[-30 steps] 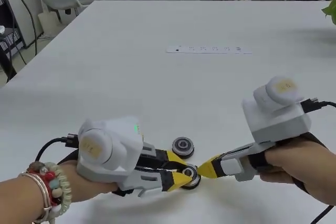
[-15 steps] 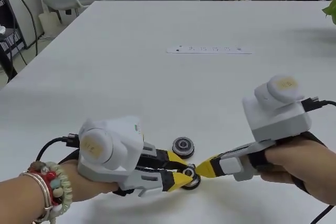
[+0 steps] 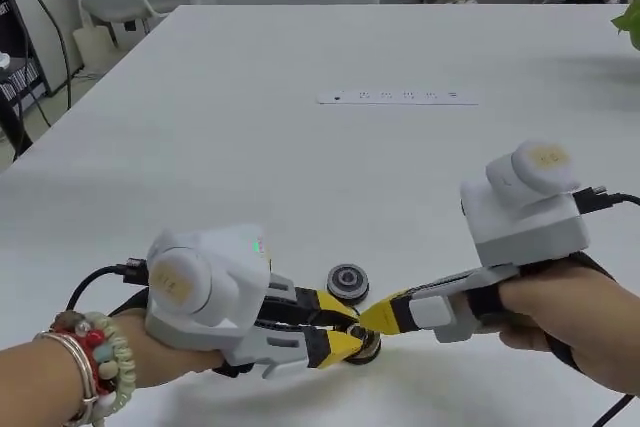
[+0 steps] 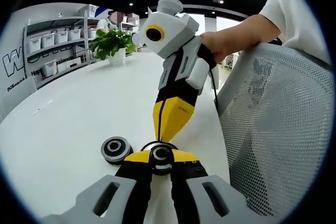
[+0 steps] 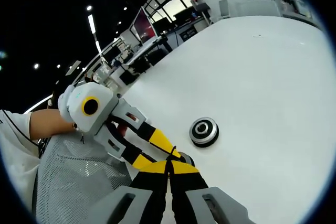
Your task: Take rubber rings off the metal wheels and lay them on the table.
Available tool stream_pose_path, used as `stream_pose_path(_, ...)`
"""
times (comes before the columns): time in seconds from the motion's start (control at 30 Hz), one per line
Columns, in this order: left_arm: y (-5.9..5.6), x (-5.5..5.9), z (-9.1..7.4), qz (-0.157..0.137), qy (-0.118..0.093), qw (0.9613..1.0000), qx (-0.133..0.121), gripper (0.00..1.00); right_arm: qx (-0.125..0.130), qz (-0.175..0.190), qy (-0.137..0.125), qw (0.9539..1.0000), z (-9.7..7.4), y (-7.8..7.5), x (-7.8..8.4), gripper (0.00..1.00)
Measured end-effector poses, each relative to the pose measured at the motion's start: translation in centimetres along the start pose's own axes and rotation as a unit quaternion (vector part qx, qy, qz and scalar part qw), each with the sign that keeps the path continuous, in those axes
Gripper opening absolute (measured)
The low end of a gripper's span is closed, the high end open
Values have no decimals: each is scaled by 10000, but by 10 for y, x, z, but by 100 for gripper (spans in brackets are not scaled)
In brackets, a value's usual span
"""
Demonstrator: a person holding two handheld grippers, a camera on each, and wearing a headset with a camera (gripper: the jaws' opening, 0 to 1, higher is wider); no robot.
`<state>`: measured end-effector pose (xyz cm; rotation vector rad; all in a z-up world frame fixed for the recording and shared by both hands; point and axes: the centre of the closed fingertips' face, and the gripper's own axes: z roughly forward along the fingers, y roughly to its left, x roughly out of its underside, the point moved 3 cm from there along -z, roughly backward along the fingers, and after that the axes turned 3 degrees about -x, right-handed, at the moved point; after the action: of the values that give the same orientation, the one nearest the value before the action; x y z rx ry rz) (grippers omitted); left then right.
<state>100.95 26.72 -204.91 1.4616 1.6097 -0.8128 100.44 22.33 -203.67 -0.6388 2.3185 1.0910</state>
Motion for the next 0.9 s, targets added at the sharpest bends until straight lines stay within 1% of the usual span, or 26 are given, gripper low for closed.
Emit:
stream_pose_path(0.03, 0, 0, 0, -1, -3, 10000, -2, 8, 49, 56, 56, 10000, 0, -3, 3, 0)
stream_pose_path(0.17, 0, 0, 0, 7, -20, 10000, -12, 8, 206, 100, 97, 9997, -2, -10, 6, 0)
stream_pose_path(0.3, 0, 0, 0, 21, 5, 10000, 3, 8, 244, 134, 111, 9996, -2, -12, 7, 0)
stream_pose_path(0.4, 0, -1, 0, 40, 73, 10000, 6, 8, 261, 101, 159, 9995, -1, -12, 9, 0)
stream_pose_path(0.47, -1, -2, 1, 24, 148, 9999, -3, 8, 266, 92, 163, 9995, -1, -12, 9, 0)
stream_pose_path(0.67, 0, -3, 1, 30, 278, 9996, 8, 9, 291, 60, 170, 9994, -2, -14, 9, 0)
stream_pose_path(0.7, 0, -3, 1, 2, 279, 9996, 5, 10, 297, 52, 169, 9994, -2, -14, 9, 0)
stream_pose_path(0.73, -1, -4, 1, -50, 275, 9996, 30, 14, 298, 49, 164, 9994, -2, -13, 9, 0)
stream_pose_path(0.8, -2, -5, 1, -54, 273, 9996, 38, 16, 289, 61, 148, 9995, -3, -13, 8, 0)
stream_pose_path(0.9, -3, -10, -2, 95, 258, 9996, 71, 18, 302, 48, 129, 9994, -4, -14, 7, 0)
